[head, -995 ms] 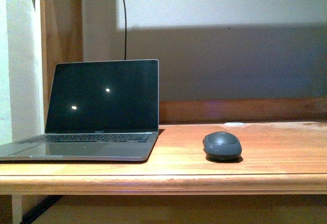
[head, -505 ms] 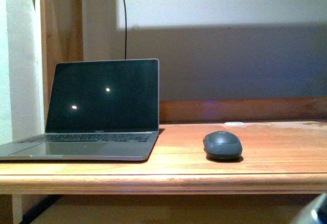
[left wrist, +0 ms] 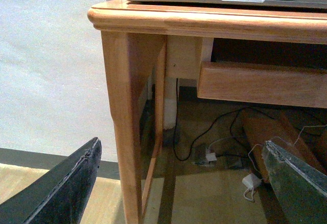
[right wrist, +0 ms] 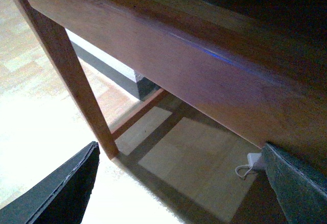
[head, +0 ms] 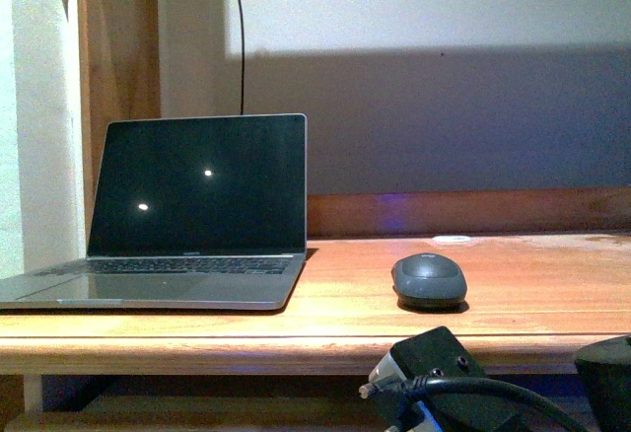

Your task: Place mouse

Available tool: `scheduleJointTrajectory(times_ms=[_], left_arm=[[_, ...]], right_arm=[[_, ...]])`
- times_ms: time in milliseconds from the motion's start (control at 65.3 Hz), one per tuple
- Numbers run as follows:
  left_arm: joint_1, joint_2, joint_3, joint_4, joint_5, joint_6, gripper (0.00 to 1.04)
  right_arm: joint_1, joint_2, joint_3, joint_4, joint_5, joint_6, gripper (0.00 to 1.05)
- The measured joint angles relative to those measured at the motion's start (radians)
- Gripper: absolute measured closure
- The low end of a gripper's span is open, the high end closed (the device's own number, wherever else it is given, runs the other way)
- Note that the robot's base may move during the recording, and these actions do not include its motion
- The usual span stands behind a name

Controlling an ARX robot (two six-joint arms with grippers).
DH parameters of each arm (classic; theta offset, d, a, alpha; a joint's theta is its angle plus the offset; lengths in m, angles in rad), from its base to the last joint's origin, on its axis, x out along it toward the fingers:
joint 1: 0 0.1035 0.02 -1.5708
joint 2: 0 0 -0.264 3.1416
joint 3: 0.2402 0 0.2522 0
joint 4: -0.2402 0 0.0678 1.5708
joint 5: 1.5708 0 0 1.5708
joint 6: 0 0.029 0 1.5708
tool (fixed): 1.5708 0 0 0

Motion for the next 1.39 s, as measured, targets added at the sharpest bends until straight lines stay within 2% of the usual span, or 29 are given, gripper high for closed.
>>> scheduleJointTrajectory(times_ms=[184, 321, 383, 750, 918, 964, 979, 995, 1025, 1041, 1194, 1393], left_arm=[[0.0, 0.0, 0.0, 0.0, 0.0, 0.0, 0.08], [0.0, 0.0, 0.0, 0.0, 0.0, 0.0, 0.08], [0.0, 0.0, 0.0, 0.0, 0.0, 0.0, 0.08], [0.0, 0.0, 0.0, 0.0, 0.0, 0.0, 0.08], [0.0, 0.0, 0.0, 0.0, 0.0, 0.0, 0.08], [0.0, 0.0, 0.0, 0.0, -0.001, 0.0, 0.08], [0.0, 0.0, 0.0, 0.0, -0.001, 0.0, 0.08], [0.0, 0.0, 0.0, 0.0, -0.001, 0.0, 0.08], [0.0, 0.0, 0.0, 0.0, -0.001, 0.0, 0.08], [0.0, 0.0, 0.0, 0.0, 0.0, 0.0, 0.08], [0.0, 0.0, 0.0, 0.0, 0.0, 0.0, 0.08], [0.0, 0.0, 0.0, 0.0, 0.0, 0.0, 0.08]], right_arm=[[-0.006, -0.02, 0.002, -0.029, -0.014, 0.004, 0.07], [-0.073, -0.159, -0.035, -0.111, -0.042, -0.001, 0.07], [-0.129, -0.256, -0.07, -0.147, -0.071, -0.002, 0.07], [-0.599, -0.858, -0.363, -0.305, -0.202, -0.003, 0.07], [-0.635, -0.927, -0.387, -0.307, -0.192, 0.001, 0.08], [-0.634, -0.935, -0.404, -0.264, -0.106, 0.008, 0.14], [-0.635, -0.943, -0.414, -0.248, -0.037, 0.012, 0.17], [-0.636, -0.946, -0.417, -0.244, -0.011, 0.013, 0.19], [-0.641, -0.964, -0.438, -0.237, 0.082, 0.025, 0.27], [-0.643, -0.967, -0.447, -0.237, 0.096, 0.027, 0.31], [-0.642, -1.061, -0.517, -0.26, 0.104, 0.032, 0.68], [-0.642, -1.137, -0.549, -0.302, 0.104, 0.032, 1.01]])
